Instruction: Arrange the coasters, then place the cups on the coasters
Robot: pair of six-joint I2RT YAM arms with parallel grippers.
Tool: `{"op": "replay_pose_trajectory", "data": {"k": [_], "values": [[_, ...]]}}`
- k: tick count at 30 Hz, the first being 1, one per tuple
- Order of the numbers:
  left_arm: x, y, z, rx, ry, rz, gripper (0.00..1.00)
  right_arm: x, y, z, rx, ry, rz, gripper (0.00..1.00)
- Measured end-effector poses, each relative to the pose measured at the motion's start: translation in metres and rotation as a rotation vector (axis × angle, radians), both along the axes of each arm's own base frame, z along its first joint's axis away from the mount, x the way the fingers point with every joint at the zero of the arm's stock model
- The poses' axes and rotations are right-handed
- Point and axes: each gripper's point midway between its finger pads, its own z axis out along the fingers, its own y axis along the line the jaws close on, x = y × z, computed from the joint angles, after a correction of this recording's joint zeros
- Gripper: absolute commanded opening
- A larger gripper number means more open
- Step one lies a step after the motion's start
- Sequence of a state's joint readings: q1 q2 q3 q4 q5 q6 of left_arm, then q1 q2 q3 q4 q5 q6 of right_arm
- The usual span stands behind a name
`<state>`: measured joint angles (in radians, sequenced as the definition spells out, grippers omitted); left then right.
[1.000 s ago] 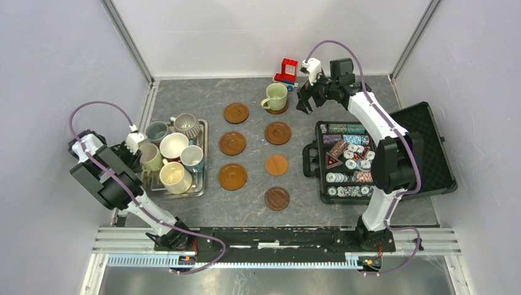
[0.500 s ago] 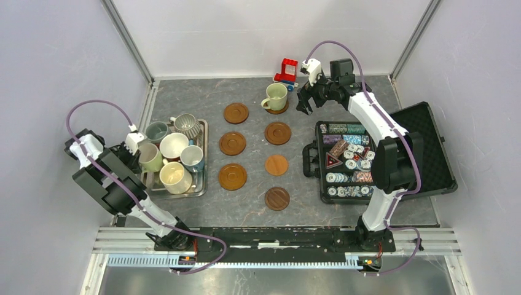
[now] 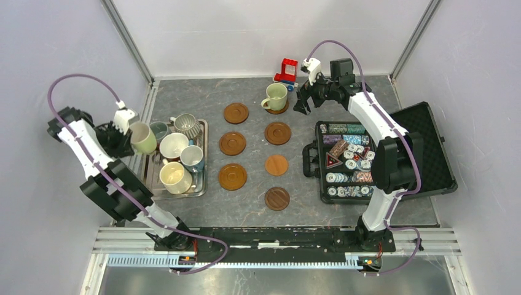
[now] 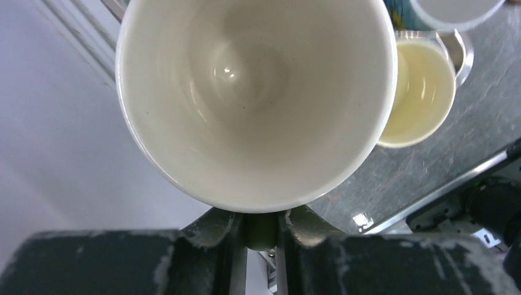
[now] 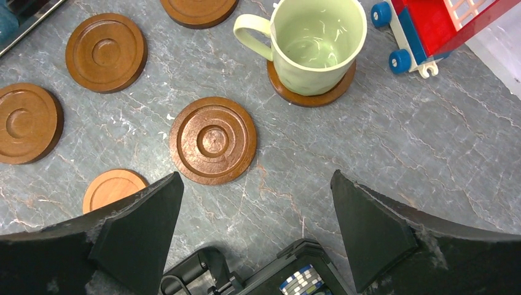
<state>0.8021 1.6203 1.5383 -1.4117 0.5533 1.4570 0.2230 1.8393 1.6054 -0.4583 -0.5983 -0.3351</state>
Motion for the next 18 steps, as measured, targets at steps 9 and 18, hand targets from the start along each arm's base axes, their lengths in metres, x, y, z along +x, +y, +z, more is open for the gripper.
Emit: {"op": "replay_pose_trajectory", "data": {"k": [9,18], "values": [[0.092,-0.087,0.082,-0.012,-0.115,-0.008,0.02,0.003,-0.001,0.0,0.024,0.01,-0.013,0.98],[0.144,-0.216,0.082,-0.074,-0.099,-0.088,0.02,0.018,-0.038,-0.004,0.042,0.01,-0.106,0.98]]}}
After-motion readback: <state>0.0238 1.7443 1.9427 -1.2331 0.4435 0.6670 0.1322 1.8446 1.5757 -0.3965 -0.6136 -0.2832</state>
